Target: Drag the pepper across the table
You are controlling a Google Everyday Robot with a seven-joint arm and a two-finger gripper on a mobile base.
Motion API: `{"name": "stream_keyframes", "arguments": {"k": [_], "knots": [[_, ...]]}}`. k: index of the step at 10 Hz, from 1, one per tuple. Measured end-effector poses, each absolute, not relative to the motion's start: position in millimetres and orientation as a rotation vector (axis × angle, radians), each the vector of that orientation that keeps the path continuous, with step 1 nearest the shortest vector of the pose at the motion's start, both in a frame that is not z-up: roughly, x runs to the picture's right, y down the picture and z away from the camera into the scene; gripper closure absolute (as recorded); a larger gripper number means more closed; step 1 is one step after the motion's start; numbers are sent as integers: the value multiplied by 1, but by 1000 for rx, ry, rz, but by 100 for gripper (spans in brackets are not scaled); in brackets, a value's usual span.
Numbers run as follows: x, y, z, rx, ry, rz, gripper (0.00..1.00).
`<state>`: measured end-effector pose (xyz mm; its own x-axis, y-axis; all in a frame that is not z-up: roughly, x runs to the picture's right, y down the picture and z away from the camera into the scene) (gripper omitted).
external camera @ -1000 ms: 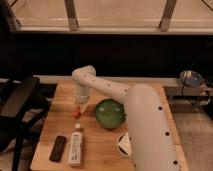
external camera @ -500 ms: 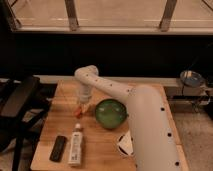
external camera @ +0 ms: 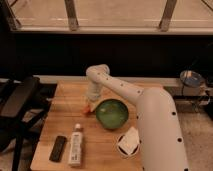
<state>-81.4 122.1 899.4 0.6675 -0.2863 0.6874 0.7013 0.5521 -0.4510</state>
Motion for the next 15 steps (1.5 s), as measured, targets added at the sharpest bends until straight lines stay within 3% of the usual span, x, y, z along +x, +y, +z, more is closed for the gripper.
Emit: {"name": "stream_keyframes", "arguments": {"k": [15], "knots": [[25,114,900,-774,-601,-463,87]]}}
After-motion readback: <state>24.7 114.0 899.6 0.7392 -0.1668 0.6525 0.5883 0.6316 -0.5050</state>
